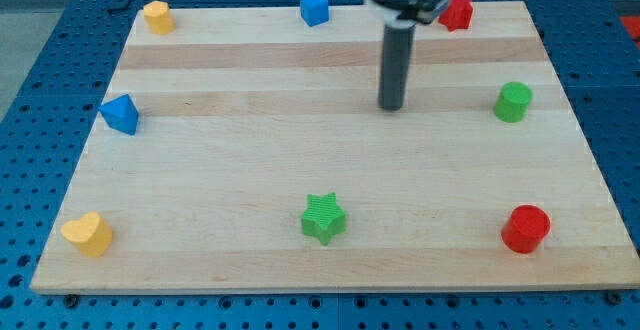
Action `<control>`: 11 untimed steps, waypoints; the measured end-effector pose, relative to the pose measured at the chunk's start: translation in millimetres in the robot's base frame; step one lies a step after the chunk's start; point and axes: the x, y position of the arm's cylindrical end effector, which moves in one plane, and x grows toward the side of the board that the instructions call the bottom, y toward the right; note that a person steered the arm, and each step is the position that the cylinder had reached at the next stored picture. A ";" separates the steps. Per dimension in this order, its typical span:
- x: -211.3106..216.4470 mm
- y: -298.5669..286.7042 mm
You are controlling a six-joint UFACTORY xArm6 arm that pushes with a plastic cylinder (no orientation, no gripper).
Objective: Push the green circle a bit to the left
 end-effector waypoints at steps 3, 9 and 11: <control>-42.9 111.5; 3.6 139.9; -15.8 48.7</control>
